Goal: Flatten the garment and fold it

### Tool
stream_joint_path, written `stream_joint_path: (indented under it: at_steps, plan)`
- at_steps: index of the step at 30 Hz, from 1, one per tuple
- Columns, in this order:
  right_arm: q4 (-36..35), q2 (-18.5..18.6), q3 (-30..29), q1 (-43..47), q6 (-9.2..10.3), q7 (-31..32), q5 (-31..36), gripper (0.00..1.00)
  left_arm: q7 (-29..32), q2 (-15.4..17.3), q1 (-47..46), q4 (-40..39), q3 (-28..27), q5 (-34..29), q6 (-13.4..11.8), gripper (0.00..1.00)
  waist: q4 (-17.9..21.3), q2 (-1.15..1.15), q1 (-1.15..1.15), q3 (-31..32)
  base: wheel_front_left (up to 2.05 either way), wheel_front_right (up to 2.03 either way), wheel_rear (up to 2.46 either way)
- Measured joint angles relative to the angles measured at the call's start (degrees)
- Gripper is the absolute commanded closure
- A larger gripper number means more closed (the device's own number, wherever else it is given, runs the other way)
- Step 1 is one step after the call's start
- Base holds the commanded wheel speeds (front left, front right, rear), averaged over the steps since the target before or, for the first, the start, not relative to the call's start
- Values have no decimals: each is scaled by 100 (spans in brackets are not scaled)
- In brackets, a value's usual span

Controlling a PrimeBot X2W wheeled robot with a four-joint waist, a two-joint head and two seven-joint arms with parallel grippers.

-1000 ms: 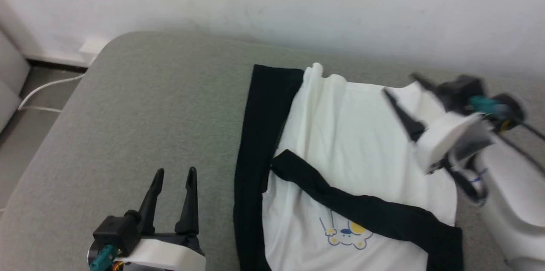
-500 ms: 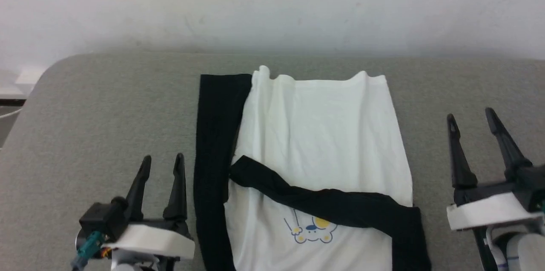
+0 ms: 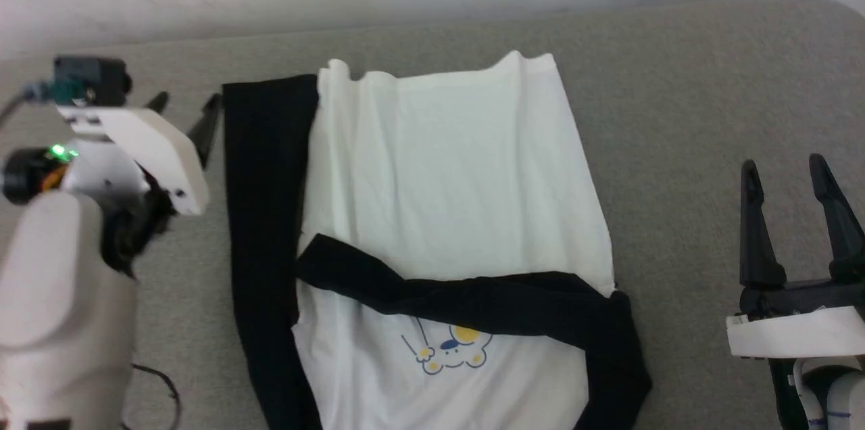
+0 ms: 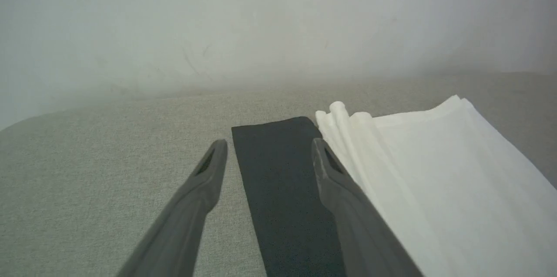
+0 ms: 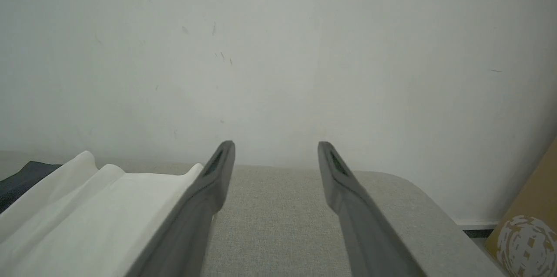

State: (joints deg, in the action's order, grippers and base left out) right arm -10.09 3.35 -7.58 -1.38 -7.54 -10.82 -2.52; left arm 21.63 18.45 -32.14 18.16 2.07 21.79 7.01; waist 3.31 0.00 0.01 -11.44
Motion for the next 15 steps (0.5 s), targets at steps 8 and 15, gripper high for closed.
stream_joint_path:
  at_steps: [8,15]
  plan:
    - [97,-26,56,-152,-1,-101,-257,0,1549,839,-1249,1292,194,277,9,0,565,0,0,-612,0,0,0]
    - [279,-26,108,-227,-1,-216,-437,0,1744,1292,-1833,1940,197,341,9,0,976,0,0,-1137,0,0,0]
